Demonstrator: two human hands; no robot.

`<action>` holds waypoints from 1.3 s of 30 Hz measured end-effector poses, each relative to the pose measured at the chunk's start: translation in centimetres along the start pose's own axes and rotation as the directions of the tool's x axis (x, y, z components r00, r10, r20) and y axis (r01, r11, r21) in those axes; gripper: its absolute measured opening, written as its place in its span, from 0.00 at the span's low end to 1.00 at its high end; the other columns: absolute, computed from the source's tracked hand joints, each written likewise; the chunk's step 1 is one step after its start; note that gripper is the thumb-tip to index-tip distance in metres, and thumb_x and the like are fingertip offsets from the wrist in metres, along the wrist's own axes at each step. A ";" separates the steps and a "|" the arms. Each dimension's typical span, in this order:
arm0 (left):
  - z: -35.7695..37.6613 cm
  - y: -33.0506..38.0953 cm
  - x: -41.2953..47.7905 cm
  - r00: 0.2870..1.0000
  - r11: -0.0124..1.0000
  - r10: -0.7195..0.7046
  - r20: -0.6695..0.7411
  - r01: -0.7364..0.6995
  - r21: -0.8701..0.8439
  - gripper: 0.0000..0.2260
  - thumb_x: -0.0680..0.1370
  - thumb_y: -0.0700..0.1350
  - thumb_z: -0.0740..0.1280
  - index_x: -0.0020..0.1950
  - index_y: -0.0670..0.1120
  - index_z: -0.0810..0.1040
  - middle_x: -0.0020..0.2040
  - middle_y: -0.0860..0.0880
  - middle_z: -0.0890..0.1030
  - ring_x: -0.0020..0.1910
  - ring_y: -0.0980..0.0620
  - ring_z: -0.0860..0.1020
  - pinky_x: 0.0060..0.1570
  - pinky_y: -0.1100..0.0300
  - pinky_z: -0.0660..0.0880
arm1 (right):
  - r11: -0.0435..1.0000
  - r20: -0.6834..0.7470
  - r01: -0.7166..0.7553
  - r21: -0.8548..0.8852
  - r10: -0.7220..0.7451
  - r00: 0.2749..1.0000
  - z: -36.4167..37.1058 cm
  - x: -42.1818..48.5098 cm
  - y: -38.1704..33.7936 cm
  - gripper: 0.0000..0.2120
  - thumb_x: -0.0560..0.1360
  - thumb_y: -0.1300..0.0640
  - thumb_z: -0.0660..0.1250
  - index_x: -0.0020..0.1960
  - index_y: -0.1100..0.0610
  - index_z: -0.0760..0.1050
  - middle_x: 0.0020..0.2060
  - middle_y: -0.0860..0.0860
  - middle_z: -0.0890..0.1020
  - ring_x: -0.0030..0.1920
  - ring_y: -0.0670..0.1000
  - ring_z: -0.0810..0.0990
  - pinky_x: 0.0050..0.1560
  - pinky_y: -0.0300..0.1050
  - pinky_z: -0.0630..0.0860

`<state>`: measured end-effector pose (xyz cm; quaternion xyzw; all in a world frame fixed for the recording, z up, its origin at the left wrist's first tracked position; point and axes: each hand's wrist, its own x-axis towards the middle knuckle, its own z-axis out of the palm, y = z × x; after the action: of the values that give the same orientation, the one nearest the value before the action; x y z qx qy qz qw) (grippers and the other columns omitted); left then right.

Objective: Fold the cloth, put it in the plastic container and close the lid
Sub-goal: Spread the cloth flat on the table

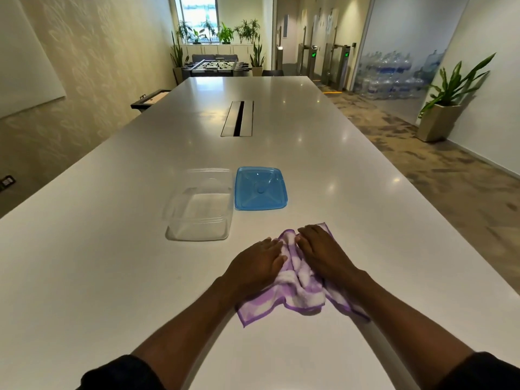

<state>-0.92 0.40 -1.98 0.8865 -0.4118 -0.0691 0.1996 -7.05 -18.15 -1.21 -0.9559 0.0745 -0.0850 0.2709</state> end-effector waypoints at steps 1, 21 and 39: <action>-0.2 -0.1 -0.1 1.000 1.000 -0.004 0.008 0.004 0.018 0.23 0.82 0.56 0.50 0.74 0.49 0.62 0.75 0.48 0.66 0.74 0.51 0.63 0.72 0.56 0.60 | 1.000 0.015 -0.004 0.006 0.004 1.000 -0.1 0.1 0.2 0.18 0.82 0.51 0.53 0.66 0.58 0.70 0.65 0.55 0.75 0.63 0.52 0.71 0.66 0.45 0.65; -0.6 3.7 -1.9 0.980 0.980 -0.083 -0.182 0.047 -0.194 0.27 0.78 0.61 0.53 0.76 0.54 0.56 0.78 0.53 0.58 0.75 0.56 0.57 0.74 0.60 0.54 | 0.997 -0.297 0.041 0.063 -0.021 0.955 -2.6 -1.2 1.6 0.08 0.75 0.60 0.62 0.49 0.52 0.78 0.43 0.45 0.76 0.42 0.44 0.74 0.44 0.36 0.68; -0.9 1.6 -11.6 0.995 0.971 0.029 -0.097 -0.006 0.238 0.13 0.68 0.43 0.70 0.49 0.55 0.74 0.44 0.56 0.76 0.40 0.52 0.76 0.32 0.61 0.71 | 0.904 0.168 0.065 -0.422 0.007 0.986 -5.9 -10.8 3.0 0.11 0.73 0.53 0.63 0.54 0.48 0.74 0.48 0.46 0.78 0.47 0.50 0.75 0.36 0.42 0.63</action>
<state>-9.29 8.52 -1.01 0.9026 -0.4144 0.0266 0.1131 -19.08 -21.61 0.83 -0.9967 0.0542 0.0090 0.0598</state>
